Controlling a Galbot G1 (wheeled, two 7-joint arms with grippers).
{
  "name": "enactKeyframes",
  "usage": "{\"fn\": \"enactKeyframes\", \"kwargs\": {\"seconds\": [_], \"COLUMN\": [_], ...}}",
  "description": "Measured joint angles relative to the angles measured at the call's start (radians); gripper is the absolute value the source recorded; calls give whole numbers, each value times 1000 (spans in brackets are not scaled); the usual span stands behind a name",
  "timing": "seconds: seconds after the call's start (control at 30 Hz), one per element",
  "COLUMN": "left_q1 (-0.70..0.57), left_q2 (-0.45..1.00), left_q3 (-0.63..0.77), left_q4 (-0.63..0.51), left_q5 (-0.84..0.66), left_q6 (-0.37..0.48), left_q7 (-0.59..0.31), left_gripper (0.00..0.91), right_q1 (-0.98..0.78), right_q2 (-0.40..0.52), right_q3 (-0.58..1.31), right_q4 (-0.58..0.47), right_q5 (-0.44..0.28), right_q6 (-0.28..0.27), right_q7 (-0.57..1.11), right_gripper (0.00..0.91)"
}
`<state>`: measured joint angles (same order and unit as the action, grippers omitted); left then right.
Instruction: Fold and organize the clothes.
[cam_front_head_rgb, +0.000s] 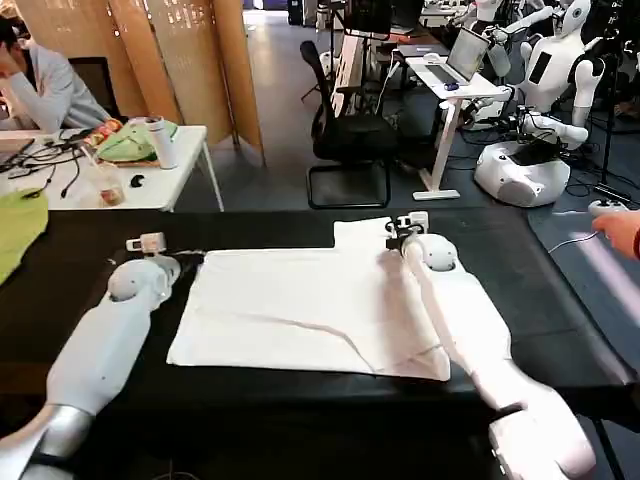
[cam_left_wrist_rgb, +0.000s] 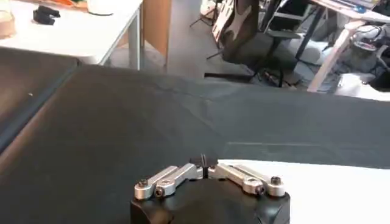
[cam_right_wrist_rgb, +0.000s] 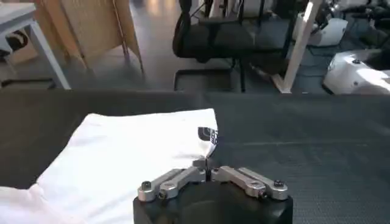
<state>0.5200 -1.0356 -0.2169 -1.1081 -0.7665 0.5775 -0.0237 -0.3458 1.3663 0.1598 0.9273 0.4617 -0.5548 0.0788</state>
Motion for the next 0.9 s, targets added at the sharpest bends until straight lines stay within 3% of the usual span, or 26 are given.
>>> {"fn": "enactKeyframes", "kwargs": {"seconds": [0.17,0.33,0.53,0.9], "left_q1": [15,48,99,235], "left_q2": [14,38,72,198], "left_q3": [-16,-23,-33,-104], "left_q4": [-35,-105,-200,-427], "left_q5": [-16,-24,-11,-31], "left_q6": [0,5,4,13], "left_q7": [-13,-14,-14,-17], "left_gripper": [0,0,0,0], "right_q1": [-12,-27,-58,-145], "right_q2": [-8,-22,-54,-151], "right_q3": [0,-15,-34,-7], "right_q4": [37,87,179,427], "right_q5": [24,29,50,130], "right_q6": [60,69,53,-38], "right_q7": [-5,-1,10,68], "right_gripper": [0,0,0,0]}}
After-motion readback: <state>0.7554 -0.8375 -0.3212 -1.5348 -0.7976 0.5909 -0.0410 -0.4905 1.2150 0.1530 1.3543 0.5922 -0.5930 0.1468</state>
